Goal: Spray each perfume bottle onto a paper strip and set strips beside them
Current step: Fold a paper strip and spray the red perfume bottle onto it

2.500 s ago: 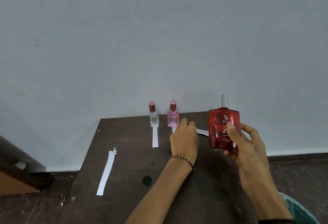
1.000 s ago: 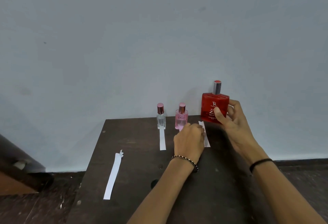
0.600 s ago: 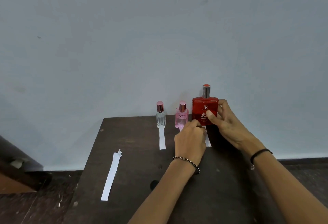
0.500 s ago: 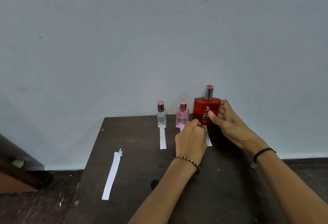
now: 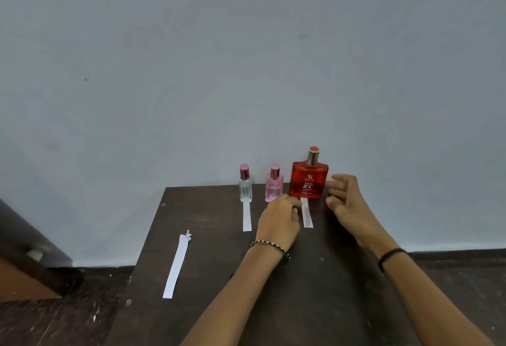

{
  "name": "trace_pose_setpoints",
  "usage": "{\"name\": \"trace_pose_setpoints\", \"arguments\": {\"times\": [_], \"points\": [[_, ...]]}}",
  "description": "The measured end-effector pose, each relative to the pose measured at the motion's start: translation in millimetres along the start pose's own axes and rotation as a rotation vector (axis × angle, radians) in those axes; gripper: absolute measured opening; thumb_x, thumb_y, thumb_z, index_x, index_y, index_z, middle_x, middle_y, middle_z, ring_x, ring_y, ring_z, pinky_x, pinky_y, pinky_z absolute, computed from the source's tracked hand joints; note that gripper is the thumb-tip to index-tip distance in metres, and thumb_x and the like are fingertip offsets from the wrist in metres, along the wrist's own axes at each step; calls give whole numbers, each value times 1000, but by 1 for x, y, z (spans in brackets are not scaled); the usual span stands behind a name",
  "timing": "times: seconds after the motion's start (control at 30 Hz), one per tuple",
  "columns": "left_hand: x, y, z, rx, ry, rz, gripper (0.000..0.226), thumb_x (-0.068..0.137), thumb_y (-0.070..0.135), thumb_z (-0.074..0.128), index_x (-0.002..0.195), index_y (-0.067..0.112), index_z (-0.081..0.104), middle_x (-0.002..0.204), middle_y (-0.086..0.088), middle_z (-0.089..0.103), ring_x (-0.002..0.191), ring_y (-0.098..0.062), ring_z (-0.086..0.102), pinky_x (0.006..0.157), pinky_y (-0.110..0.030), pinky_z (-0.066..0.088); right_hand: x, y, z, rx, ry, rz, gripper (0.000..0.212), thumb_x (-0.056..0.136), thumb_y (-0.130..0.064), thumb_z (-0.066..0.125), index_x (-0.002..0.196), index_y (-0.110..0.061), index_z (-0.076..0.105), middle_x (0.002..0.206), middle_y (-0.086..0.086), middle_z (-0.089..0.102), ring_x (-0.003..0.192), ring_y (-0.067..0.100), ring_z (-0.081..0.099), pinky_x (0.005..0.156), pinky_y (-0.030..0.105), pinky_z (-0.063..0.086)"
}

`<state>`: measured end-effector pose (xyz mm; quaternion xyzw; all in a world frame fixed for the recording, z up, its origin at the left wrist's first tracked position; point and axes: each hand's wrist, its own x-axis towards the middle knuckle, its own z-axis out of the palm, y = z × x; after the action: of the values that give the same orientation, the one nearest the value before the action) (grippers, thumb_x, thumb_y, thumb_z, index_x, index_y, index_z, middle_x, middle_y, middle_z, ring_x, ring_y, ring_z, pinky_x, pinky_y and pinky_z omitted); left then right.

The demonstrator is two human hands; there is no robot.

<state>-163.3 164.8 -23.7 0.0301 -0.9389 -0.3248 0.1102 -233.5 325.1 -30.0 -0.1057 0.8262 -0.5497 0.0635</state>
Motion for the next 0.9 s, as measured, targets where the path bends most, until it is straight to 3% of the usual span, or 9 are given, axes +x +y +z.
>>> {"name": "trace_pose_setpoints", "arguments": {"times": [0.13, 0.23, 0.4, 0.7, 0.9], "points": [[-22, 7, -14, 19, -36, -28, 26, 96, 7, 52, 113, 14, 71, 117, -4, 67, 106, -18, 62, 94, -27, 50, -35, 0, 8, -134, 72, 54, 31, 94, -8, 60, 116, -23, 44, 113, -1, 57, 103, 13, 58, 77, 14, 43], [-41, 15, -26, 48, -42, -51, 27, 96, 9, 52, 113, 18, 70, 117, -2, 68, 107, -18, 63, 93, -30, 51, -62, -10, 17, -210, 28, 31, 23, 93, -14, 64, 108, -26, 50, 102, -7, 59, 93, 4, 58, 65, 9, 39], [-77, 30, -56, 119, 3, -70, 24, 97, 21, 53, 114, 28, 67, 116, 5, 69, 104, -14, 64, 89, -34, 54, -108, -44, 32, -226, -51, -50, 15, 94, -20, 63, 100, -28, 52, 98, -9, 61, 90, 1, 58, 66, 11, 40], [-133, 36, -111, 225, 59, -100, 20, 95, 34, 54, 103, 28, 71, 101, 4, 74, 96, -18, 68, 80, -32, 53, -165, -99, 57, -223, -73, -214, 10, 93, -8, 62, 92, -18, 62, 86, -5, 67, 76, 3, 61, 65, 6, 46], [-166, 0, -133, 271, 22, -188, 22, 93, 29, 53, 104, 26, 72, 104, 3, 74, 101, -21, 67, 81, -33, 52, -185, -116, 99, -265, -224, -224, 13, 90, -4, 62, 94, -16, 66, 89, -3, 70, 80, 8, 65, 67, 7, 48]]}}
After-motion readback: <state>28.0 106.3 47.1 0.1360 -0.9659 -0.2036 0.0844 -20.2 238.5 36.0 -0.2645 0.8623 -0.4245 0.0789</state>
